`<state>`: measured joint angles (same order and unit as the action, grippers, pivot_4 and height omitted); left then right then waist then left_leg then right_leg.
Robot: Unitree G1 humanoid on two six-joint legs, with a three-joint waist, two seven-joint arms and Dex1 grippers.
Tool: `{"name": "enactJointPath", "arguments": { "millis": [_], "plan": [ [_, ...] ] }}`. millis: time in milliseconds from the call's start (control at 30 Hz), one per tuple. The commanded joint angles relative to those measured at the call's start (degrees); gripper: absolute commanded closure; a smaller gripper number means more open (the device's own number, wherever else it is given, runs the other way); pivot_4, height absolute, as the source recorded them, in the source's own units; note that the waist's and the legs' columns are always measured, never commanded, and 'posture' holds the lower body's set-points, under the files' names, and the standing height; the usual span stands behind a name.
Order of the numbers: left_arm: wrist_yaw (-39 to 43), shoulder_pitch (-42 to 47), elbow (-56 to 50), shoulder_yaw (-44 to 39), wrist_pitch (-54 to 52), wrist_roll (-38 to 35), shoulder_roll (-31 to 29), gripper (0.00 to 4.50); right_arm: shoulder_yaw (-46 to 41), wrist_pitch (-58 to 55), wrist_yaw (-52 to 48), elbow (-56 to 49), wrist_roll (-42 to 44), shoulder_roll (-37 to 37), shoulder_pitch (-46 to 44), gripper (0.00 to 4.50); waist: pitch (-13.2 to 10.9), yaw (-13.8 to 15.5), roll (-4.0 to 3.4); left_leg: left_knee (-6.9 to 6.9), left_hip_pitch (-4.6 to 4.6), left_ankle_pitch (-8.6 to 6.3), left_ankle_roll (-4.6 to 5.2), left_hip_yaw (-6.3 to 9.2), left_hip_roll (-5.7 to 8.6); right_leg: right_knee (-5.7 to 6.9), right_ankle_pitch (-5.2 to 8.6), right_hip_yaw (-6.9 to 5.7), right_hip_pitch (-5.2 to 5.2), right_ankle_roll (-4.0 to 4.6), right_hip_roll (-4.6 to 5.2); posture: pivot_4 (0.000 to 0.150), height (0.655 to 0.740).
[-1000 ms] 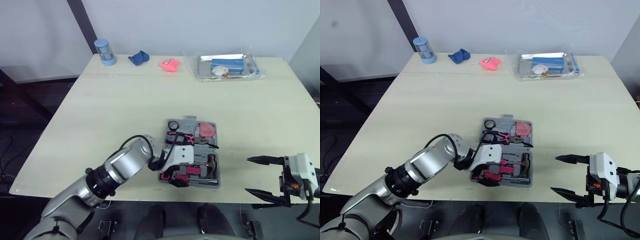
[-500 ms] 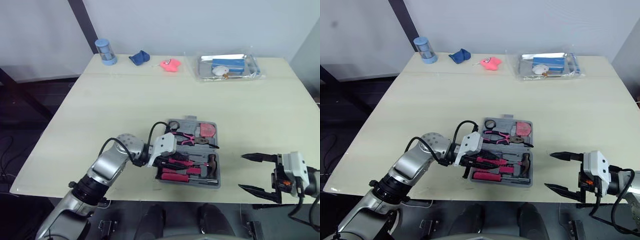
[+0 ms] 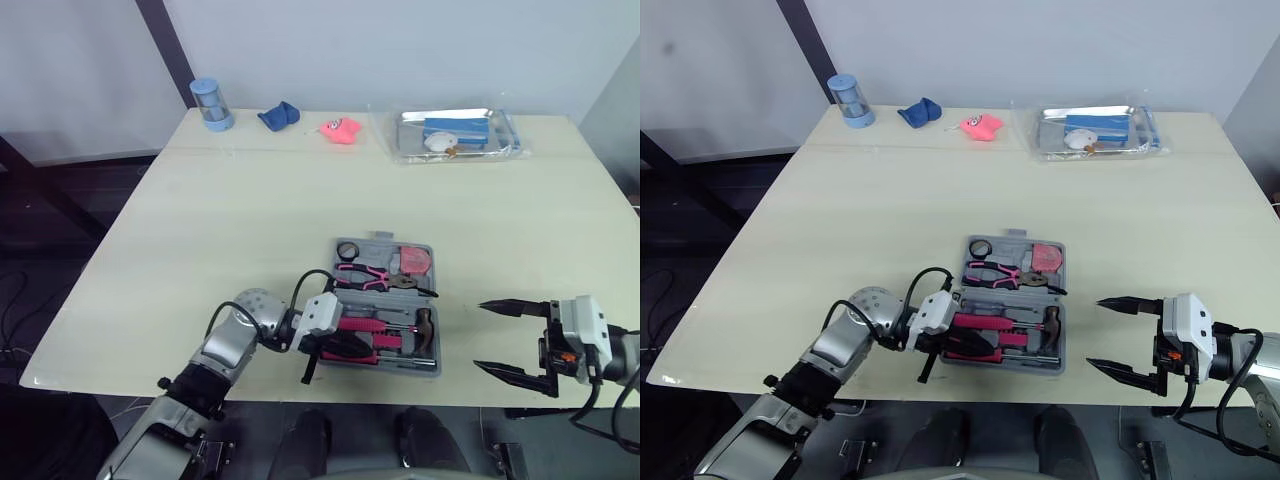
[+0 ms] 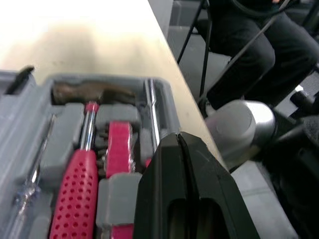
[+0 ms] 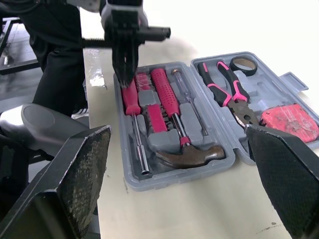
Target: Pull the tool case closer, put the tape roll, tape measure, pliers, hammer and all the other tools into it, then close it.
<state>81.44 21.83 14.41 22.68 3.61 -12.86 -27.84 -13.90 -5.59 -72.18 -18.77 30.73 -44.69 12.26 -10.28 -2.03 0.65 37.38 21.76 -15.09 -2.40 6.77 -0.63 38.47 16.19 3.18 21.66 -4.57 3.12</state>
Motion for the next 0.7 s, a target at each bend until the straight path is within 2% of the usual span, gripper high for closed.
{"name": "enactJointPath", "arguments": {
  "millis": [33,567,700],
  "plan": [
    [0.96,1.16,4.21,0.63,4.48,2.31,0.89,4.43,-0.35,0.99,0.07,-1.42,0.33,-0.12,0.32,0.00,0.00,-0.08,0.00,0.00,0.00,0.00,0.00,0.00,0.00,0.00,0.00,0.00,0.00,0.00,0.00,0.150,0.7400],
    [0.48,0.03,8.85,3.98,12.73,10.25,-0.09,4.43,0.47,0.70,0.55,-0.55,-1.09,-0.44,-0.77,0.00,0.11,-0.21,-0.08,0.00,-0.09,0.00,0.00,0.00,0.00,0.04,0.00,0.02,-0.06,0.00,0.00,0.150,0.7400],
    [-2.49,-0.34,11.03,6.30,15.08,15.30,-0.50,4.43,0.54,1.32,-0.01,0.47,-1.36,-0.42,-1.45,0.00,0.50,-0.16,-0.32,0.00,-0.11,0.00,0.00,0.00,0.00,0.03,0.00,0.02,-0.09,0.00,0.00,0.150,0.7400]
  ]
}}
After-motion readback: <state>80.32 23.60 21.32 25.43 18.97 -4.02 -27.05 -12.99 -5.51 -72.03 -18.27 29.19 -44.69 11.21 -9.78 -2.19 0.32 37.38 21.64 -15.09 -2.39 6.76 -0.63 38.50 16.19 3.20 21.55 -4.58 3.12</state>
